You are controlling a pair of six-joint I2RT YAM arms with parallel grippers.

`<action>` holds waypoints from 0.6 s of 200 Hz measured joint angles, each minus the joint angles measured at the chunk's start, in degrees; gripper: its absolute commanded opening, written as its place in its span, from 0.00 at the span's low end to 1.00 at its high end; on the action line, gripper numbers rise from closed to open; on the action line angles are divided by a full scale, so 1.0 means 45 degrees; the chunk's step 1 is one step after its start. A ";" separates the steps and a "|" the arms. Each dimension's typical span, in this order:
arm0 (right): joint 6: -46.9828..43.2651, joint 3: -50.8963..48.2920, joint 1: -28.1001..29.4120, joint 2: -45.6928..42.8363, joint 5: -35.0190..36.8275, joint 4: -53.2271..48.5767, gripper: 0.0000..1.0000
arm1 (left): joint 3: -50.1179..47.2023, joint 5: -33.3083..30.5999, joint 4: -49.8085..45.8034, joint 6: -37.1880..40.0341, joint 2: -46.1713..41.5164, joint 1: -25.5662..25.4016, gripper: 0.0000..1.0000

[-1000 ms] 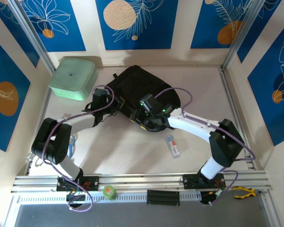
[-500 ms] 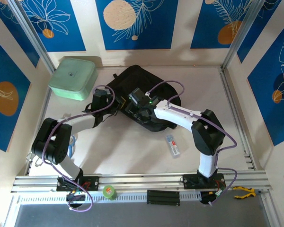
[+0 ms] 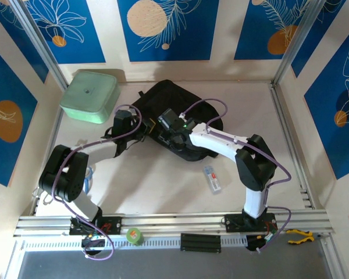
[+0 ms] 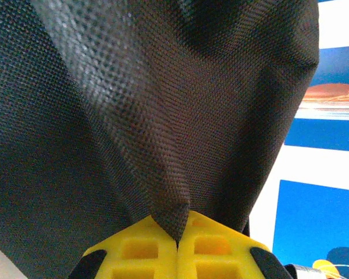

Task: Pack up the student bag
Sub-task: Zip the student bag at the center of the table.

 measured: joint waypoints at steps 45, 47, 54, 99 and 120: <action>-0.0117 -0.0578 -0.0015 -0.0170 0.0000 0.0112 0.37 | 0.0000 0.0131 0.0126 -0.0005 0.0160 -0.0058 0.00; -0.0117 -0.0583 -0.0015 -0.0170 0.0000 0.0083 0.36 | 0.0000 0.0136 0.0141 -0.0005 0.0160 -0.0058 0.00; -0.0117 -0.0612 -0.0015 -0.0170 0.0000 0.0024 0.38 | 0.0000 0.0136 0.0194 -0.0010 0.0165 -0.0063 0.00; -0.0117 -0.0714 -0.0015 -0.0170 0.0117 -0.0345 0.43 | 0.0000 0.0131 0.0345 -0.0010 0.0165 -0.0058 0.00; -0.0209 -0.0714 -0.0010 -0.0170 0.0291 -0.0442 0.40 | 0.0000 0.0136 0.0359 -0.0005 0.0165 -0.0058 0.00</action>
